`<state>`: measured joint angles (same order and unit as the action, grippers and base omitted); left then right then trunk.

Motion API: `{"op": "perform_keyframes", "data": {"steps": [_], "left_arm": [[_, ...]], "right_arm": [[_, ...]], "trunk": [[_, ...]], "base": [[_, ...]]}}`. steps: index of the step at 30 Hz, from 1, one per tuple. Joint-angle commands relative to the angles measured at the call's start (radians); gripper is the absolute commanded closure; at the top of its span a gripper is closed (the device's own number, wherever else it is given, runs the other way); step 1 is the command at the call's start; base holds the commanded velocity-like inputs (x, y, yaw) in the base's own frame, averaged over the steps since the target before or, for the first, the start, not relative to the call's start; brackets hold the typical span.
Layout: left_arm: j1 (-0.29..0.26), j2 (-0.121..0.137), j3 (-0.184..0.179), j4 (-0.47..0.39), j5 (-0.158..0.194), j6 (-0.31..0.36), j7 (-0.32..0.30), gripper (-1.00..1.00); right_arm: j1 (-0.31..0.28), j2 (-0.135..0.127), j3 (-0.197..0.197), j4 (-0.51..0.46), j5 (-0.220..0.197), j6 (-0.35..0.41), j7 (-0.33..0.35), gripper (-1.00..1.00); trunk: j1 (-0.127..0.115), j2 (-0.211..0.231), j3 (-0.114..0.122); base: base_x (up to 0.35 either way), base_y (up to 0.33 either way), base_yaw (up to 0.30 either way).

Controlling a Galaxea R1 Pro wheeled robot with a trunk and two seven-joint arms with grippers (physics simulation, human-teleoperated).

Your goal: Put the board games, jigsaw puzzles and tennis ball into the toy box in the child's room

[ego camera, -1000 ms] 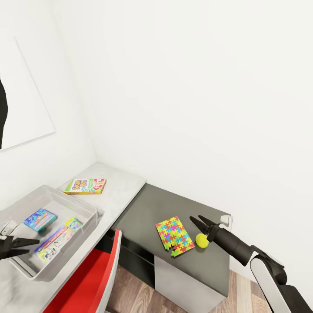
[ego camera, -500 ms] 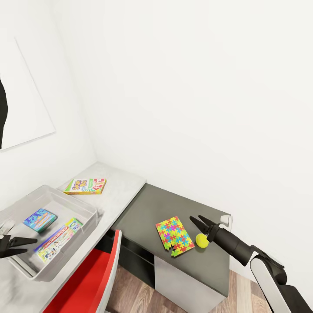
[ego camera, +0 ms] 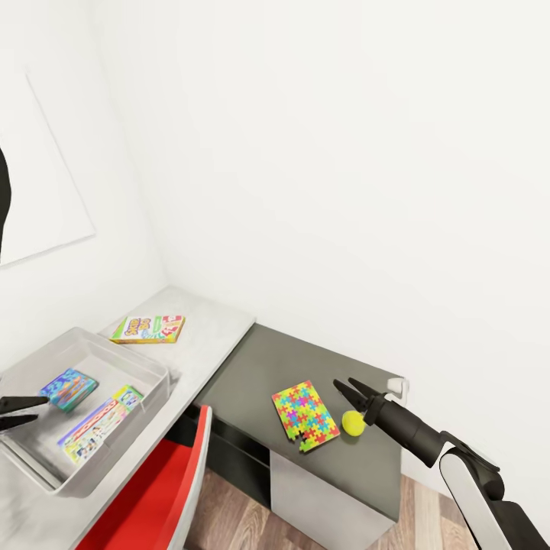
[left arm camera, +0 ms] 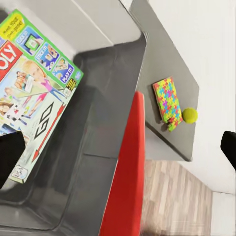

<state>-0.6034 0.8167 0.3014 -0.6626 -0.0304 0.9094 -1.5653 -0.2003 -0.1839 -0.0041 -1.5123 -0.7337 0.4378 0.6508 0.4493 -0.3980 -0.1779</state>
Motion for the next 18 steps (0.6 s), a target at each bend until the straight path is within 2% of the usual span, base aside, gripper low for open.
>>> {"op": "perform_keyframes", "data": {"steps": [1, 3, 8, 12, 18], "left_arm": [[0.0, 0.0, 0.015, -0.002, 0.01, 0.014, -0.005, -1.0], [0.0, -0.002, 0.048, -0.005, 0.049, 0.022, -0.005, -1.0], [0.001, -0.008, 0.072, -0.007, 0.098, 0.027, -0.005, -1.0], [0.002, -0.019, 0.079, -0.002, 0.117, 0.027, -0.005, -1.0], [0.005, -0.045, 0.083, 0.005, 0.127, 0.021, -0.005, -1.0]], "right_arm": [[-0.001, 0.0, 0.0, 0.0, -0.009, 0.008, 0.002, -1.0], [-0.001, 0.0, 0.0, 0.0, -0.008, 0.008, 0.013, -1.0], [-0.001, 0.0, 0.0, 0.0, -0.008, 0.006, 0.045, -1.0], [-0.001, 0.0, -0.001, 0.0, -0.007, 0.005, 0.066, -1.0], [-0.001, -0.001, -0.002, 0.0, -0.007, 0.003, 0.078, -1.0]], "trunk": [[0.001, -0.002, -0.001], [0.001, -0.002, 0.002], [0.001, -0.002, 0.009], [0.001, -0.002, 0.015], [0.001, -0.002, 0.023]], "base": [[0.0, 0.0, -0.114], [0.0, 0.0, -0.128], [0.0, 0.0, -0.138], [-0.031, 0.0, -0.145], [-0.122, 0.0, -0.148]]}}
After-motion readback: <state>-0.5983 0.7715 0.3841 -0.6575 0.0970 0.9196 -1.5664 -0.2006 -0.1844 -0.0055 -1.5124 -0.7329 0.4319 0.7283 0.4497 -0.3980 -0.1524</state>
